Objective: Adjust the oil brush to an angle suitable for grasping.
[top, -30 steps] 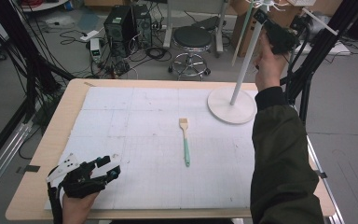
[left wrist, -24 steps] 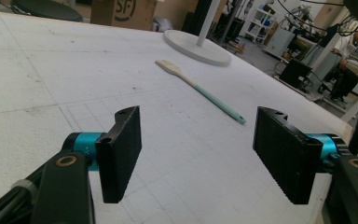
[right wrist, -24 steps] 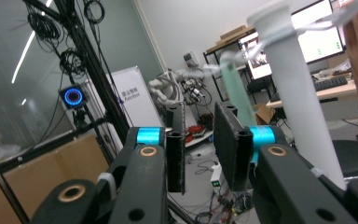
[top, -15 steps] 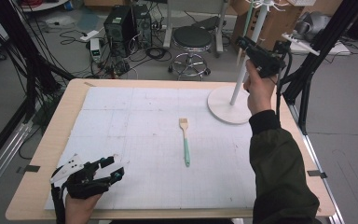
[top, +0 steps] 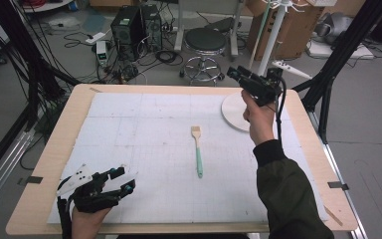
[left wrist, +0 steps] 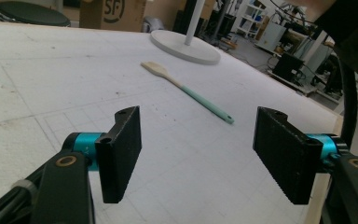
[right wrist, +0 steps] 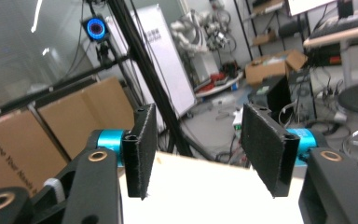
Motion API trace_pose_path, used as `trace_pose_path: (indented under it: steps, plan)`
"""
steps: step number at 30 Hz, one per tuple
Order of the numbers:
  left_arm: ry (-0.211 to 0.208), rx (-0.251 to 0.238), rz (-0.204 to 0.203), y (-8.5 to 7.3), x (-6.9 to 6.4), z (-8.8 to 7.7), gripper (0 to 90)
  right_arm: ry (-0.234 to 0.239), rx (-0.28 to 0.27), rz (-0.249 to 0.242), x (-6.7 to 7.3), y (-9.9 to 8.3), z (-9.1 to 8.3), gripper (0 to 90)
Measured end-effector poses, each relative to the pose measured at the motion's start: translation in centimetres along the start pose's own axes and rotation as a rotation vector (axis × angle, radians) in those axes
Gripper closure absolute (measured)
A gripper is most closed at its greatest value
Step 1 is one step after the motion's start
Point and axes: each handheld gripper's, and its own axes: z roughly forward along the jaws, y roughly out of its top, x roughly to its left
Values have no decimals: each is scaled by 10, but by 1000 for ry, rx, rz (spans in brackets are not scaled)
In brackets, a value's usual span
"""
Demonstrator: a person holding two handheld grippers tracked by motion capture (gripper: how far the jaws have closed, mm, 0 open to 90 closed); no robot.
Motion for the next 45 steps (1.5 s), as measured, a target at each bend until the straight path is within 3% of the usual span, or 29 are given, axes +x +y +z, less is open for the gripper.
trace_pose_path:
  steps: [5, 8, 16, 24, 27, 31, 38, 45]
  plan:
    - [-4, -4, -2, 0, 0, 0, 329, 18, 34, -6, 8, -19, -2, 449]
    - [5, -6, -7, 0, 3, -1, 329, 31, 76, -33, 10, -29, -2, 435]
    - [-3, -2, 10, 1, 1, 6, 330, 52, 103, -23, 11, -50, -8, 416]
    - [2, 3, 24, 1, -1, 8, 328, 76, 181, -19, 11, -85, -2, 421]
    - [14, 5, 37, 1, 0, 7, 328, 87, 209, -10, 14, -96, 2, 420]
    - [47, 1, 83, 4, 4, 9, 328, 98, 245, -7, 17, -110, 4, 417]
    - [45, 11, 89, 6, 8, 17, 328, 108, 276, -4, 20, -121, 7, 418]
    - [39, 26, 89, 4, 7, 19, 328, 130, 345, -4, 23, -136, 11, 439]
